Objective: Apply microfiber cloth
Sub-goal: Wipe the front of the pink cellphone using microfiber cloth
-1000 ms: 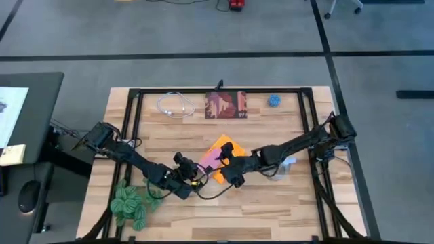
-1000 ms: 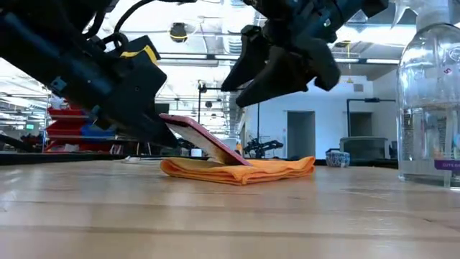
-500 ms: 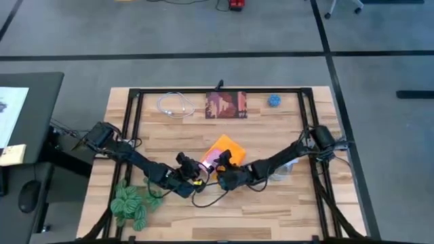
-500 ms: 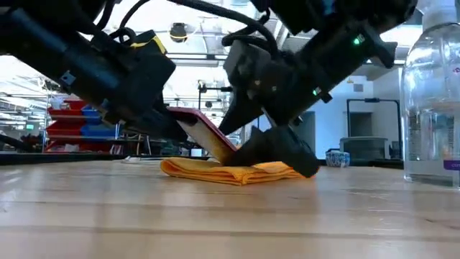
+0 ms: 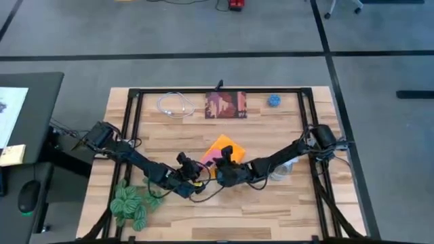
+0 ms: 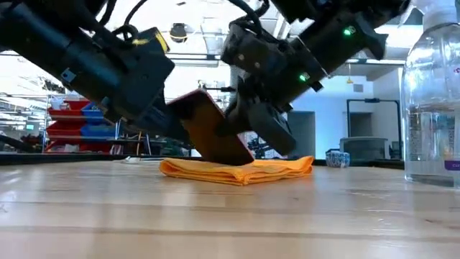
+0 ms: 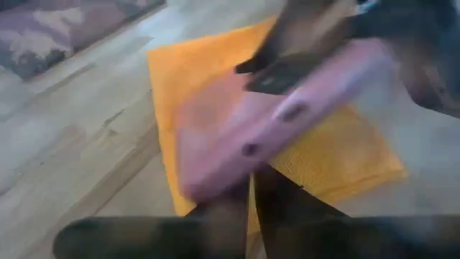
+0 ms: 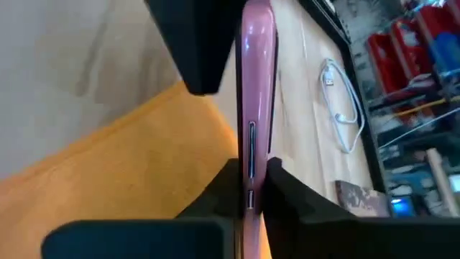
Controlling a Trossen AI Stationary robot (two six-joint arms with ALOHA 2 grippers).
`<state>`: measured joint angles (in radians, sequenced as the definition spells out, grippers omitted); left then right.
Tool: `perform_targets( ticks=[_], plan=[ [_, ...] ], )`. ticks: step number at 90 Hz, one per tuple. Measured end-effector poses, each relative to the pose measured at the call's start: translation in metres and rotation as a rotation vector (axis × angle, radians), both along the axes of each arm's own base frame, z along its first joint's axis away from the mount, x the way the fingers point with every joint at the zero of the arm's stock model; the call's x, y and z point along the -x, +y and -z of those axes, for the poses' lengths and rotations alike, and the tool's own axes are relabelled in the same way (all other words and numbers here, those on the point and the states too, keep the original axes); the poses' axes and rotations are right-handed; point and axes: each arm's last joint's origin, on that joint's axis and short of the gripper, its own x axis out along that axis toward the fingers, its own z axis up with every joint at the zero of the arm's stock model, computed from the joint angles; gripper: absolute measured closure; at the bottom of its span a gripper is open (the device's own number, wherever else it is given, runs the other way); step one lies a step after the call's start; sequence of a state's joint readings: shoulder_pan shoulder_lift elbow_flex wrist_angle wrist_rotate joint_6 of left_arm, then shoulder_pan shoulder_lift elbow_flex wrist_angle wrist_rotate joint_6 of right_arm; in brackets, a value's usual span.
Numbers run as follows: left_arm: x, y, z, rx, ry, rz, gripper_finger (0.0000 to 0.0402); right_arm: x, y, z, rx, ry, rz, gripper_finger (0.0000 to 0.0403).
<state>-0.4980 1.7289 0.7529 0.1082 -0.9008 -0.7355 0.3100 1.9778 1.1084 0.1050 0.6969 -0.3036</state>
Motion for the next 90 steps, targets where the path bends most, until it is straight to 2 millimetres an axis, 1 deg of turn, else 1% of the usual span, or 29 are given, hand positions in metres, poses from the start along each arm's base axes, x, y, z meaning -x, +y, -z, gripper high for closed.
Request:
perform_targets(
  ticks=[11,22,34,45,61,69,78,90],
  plan=[
    [0.006,-0.006,-0.008,-0.043,0.005,0.034,0.0401,0.008,-0.018,-0.015,-0.076,-0.012,0.017,0.0385],
    [0.009,-0.011,-0.016,-0.104,-0.013,0.045,0.0401,0.02,-0.037,-0.032,-0.236,-0.058,-0.053,0.0385],
    [0.01,-0.013,-0.017,-0.161,-0.012,0.075,0.0398,0.034,-0.052,-0.04,-0.374,-0.105,-0.121,0.0386],
    [0.008,-0.006,-0.013,-0.169,-0.03,0.102,0.0369,0.037,-0.057,-0.041,-0.433,-0.142,-0.176,0.0387],
    [0.011,0.008,-0.004,-0.136,-0.093,0.15,0.0292,0.036,-0.061,-0.042,-0.479,-0.174,-0.202,0.0387],
    [0.01,0.014,-0.004,-0.116,-0.121,0.172,0.0262,0.035,-0.062,-0.043,-0.486,-0.179,-0.21,0.0387],
    [0.007,0.016,-0.002,-0.116,-0.115,0.2,0.0251,0.035,-0.062,-0.044,-0.486,-0.193,-0.214,0.0387],
    [0.003,0.018,-0.005,-0.125,-0.117,0.233,0.0254,0.034,-0.061,-0.046,-0.503,-0.207,-0.238,0.0387]
  ],
)
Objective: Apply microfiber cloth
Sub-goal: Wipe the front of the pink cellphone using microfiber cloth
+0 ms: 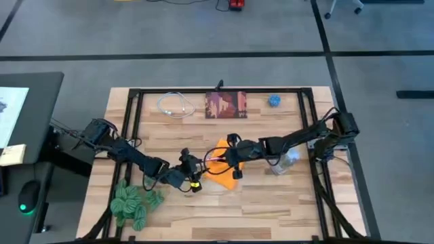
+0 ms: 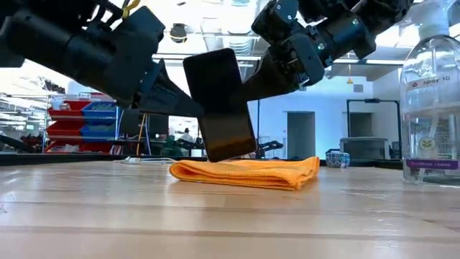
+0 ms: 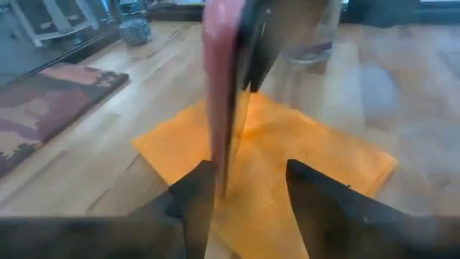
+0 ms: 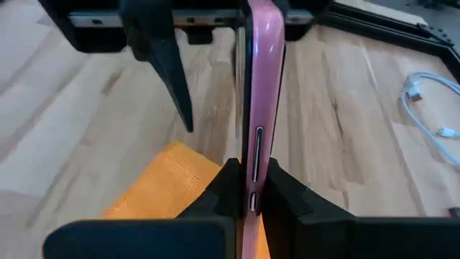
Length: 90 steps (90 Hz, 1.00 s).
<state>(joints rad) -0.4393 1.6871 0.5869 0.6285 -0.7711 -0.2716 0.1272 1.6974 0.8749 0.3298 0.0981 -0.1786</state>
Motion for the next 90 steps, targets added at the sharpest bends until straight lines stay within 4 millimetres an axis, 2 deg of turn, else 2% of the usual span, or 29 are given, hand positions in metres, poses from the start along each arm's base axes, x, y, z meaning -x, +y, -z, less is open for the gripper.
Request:
perform_targets(
  ticks=[22,40,49,67,81,90],
  plan=[
    [-0.005,0.002,-0.007,-0.017,-0.045,0.032,0.0298,0.0,0.002,-0.001,-0.01,-0.003,-0.008,0.0387],
    [-0.005,0.002,-0.007,-0.015,-0.044,0.038,0.0382,0.0,0.002,0.0,-0.016,0.001,-0.013,0.0385],
    [-0.005,0.001,-0.007,0.0,-0.05,0.033,0.0388,0.0,0.002,0.0,-0.014,0.002,-0.013,0.0373],
    [-0.005,0.002,-0.008,0.018,-0.07,-0.013,0.0394,0.003,-0.003,-0.001,0.12,0.054,0.054,0.0324],
    [-0.002,-0.003,-0.007,0.005,-0.072,-0.033,0.0394,0.006,-0.005,-0.017,0.179,0.217,0.104,0.0254],
    [-0.001,-0.007,-0.009,0.023,-0.093,-0.016,0.0395,0.009,-0.007,-0.019,0.162,0.327,0.138,0.0207]
  ],
)
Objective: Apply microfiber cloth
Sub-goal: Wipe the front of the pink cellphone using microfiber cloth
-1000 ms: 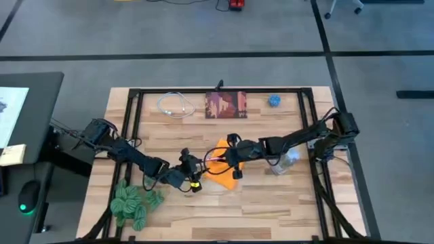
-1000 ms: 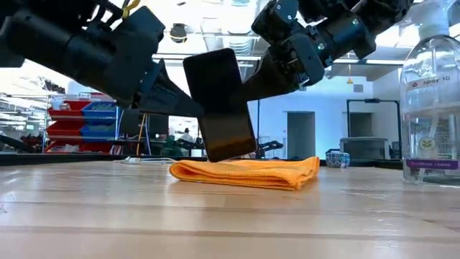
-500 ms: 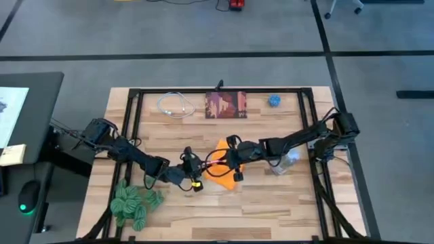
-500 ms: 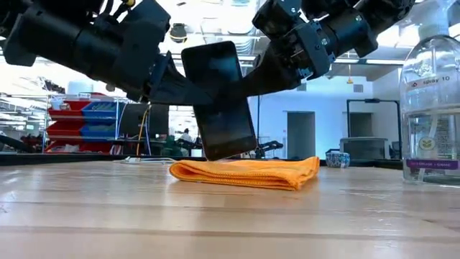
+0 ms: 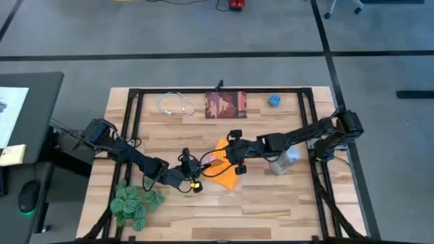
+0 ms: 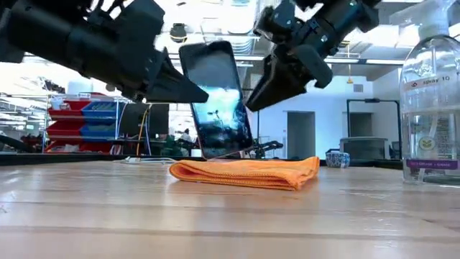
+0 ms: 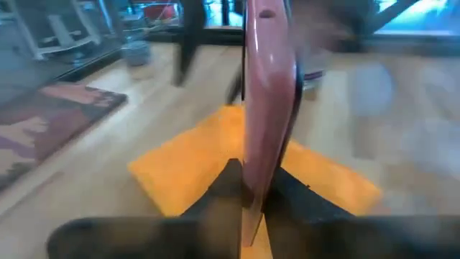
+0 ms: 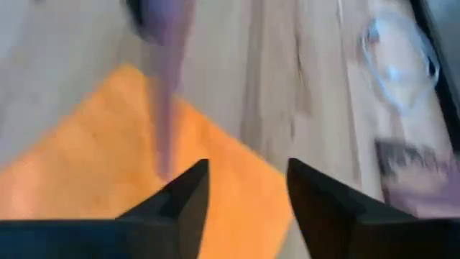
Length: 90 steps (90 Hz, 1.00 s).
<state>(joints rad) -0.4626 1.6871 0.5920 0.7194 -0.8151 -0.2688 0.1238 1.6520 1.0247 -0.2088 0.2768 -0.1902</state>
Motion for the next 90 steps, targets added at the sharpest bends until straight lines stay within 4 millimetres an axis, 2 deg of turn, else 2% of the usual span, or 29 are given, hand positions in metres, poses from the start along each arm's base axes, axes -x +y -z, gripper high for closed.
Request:
perform_targets(
  ticks=[14,24,33,44,63,90],
  plan=[
    [-0.001,-0.001,-0.004,0.022,-0.046,-0.011,0.0395,0.011,-0.012,0.011,-0.067,0.145,0.14,0.0172],
    [-0.003,0.001,-0.005,0.031,-0.055,-0.021,0.0395,0.016,-0.027,0.018,-0.12,0.151,0.296,0.0176],
    [-0.005,0.009,-0.003,0.047,-0.04,-0.056,0.0395,0.021,-0.037,0.024,-0.194,0.178,0.364,0.0189],
    [-0.007,0.019,0.001,0.065,-0.015,-0.089,0.0395,0.027,-0.043,0.032,-0.282,0.213,0.378,0.0207],
    [-0.012,0.033,0.001,0.081,-0.009,-0.1,0.0395,0.042,-0.043,0.053,-0.326,0.284,0.368,0.0225],
    [-0.013,0.035,0.003,0.096,0.015,-0.077,0.0395,0.047,-0.047,0.071,-0.459,0.178,0.343,0.0246]
  ],
)
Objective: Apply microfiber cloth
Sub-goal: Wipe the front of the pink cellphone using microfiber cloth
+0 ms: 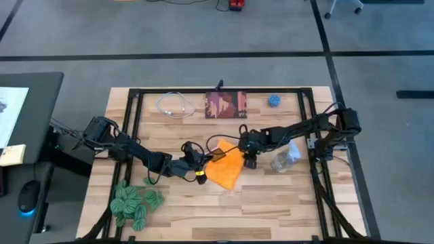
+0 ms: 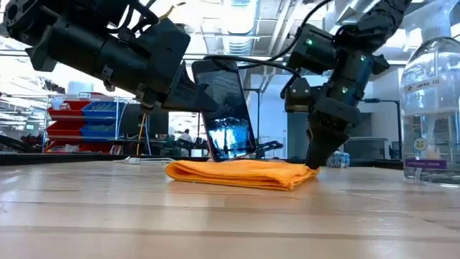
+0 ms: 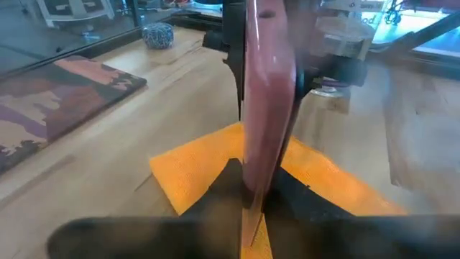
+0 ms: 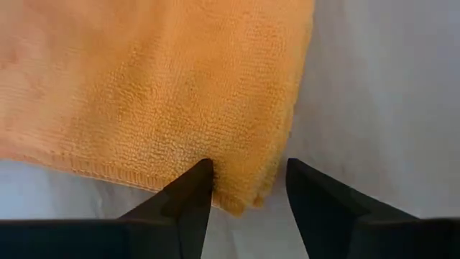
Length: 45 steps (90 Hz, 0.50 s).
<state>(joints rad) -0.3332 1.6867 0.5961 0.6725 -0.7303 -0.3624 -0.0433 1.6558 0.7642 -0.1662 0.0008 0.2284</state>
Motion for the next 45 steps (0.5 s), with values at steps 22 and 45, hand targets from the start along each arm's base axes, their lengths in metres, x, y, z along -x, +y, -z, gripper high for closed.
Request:
perform_targets(
  ticks=[22,45],
  plan=[
    [0.003,0.001,0.006,-0.026,0.068,-0.011,0.0395,-0.007,0.006,-0.003,-0.06,-0.09,-0.025,0.0291],
    [0.007,0.002,0.01,-0.015,0.124,-0.034,0.0395,-0.016,0.028,-0.01,-0.101,-0.207,-0.085,0.0316]
  ],
)
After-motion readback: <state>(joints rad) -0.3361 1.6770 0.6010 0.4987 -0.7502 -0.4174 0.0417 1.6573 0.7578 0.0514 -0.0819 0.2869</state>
